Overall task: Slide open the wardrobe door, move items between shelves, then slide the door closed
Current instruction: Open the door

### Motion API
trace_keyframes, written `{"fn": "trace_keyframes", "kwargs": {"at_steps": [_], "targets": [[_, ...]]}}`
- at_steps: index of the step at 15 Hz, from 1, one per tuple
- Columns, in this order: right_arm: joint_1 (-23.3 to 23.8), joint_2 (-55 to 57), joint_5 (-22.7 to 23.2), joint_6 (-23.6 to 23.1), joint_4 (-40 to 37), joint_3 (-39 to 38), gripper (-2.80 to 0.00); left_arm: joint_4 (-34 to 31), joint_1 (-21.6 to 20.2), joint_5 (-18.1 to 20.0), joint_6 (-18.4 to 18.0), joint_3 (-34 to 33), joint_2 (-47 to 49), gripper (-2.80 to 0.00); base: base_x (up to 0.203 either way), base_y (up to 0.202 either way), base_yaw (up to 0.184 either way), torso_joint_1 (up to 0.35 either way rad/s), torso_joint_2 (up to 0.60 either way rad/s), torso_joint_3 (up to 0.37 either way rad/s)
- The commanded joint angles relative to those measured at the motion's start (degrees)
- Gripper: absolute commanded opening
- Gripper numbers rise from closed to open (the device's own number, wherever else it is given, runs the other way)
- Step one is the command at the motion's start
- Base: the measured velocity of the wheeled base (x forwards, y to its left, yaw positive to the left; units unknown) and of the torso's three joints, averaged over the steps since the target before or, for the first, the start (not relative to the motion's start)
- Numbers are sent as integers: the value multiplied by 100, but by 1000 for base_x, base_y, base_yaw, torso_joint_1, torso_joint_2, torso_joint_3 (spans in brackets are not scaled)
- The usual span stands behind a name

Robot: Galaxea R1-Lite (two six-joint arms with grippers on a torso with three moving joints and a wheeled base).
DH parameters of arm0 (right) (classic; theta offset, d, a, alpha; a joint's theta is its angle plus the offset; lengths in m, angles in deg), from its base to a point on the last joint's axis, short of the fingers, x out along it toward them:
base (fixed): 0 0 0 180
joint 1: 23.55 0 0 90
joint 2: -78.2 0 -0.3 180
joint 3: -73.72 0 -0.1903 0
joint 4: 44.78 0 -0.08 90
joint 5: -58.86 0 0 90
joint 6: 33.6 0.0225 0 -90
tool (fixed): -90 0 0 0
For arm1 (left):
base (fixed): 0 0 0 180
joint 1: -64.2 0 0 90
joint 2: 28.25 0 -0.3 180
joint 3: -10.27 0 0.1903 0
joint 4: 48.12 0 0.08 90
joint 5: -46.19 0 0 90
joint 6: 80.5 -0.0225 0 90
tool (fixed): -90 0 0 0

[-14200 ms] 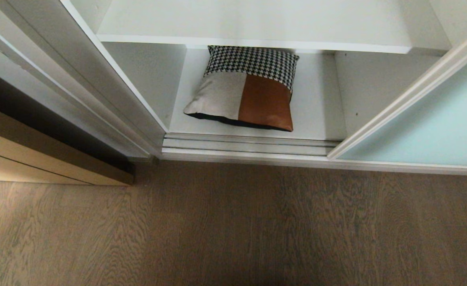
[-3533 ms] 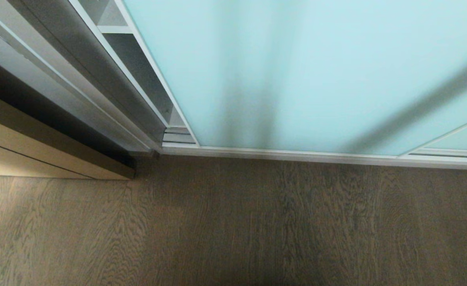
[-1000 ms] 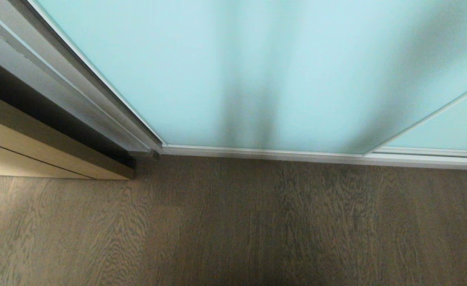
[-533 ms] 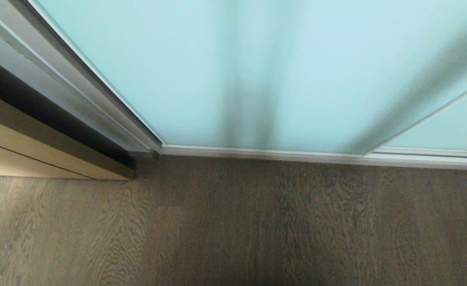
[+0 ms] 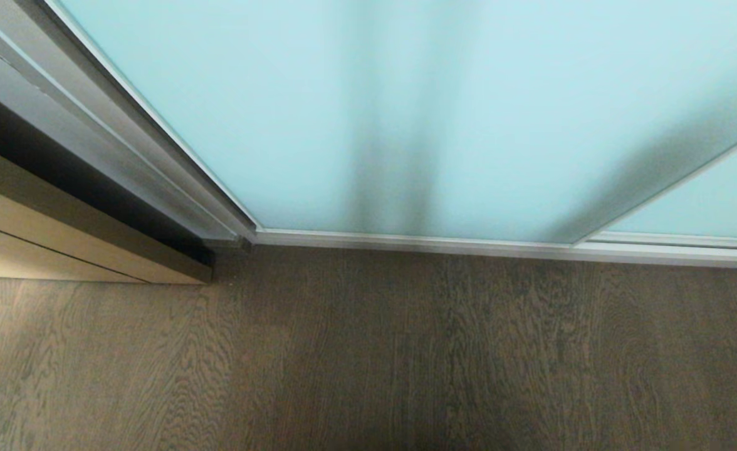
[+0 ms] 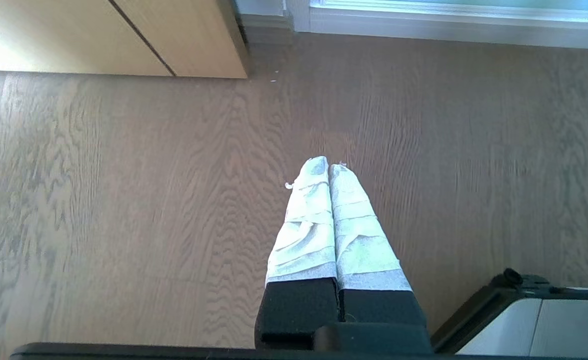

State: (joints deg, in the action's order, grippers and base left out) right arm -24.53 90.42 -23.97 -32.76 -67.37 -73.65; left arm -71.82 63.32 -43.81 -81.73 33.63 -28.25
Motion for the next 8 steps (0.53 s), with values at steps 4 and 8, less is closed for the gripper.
{"fn": "trace_keyframes", "kwargs": {"at_steps": [4,8], "targets": [[67,-1256,-625,-235,-105,-890,-280,-2,0,-8,0,-9,9,-280,0,0,0,0,0,0],[72,-1239,-770,-246,-103,-927,-280,-2,0,-6,0,-9,9,-280,0,0,0,0,0,0]]}}
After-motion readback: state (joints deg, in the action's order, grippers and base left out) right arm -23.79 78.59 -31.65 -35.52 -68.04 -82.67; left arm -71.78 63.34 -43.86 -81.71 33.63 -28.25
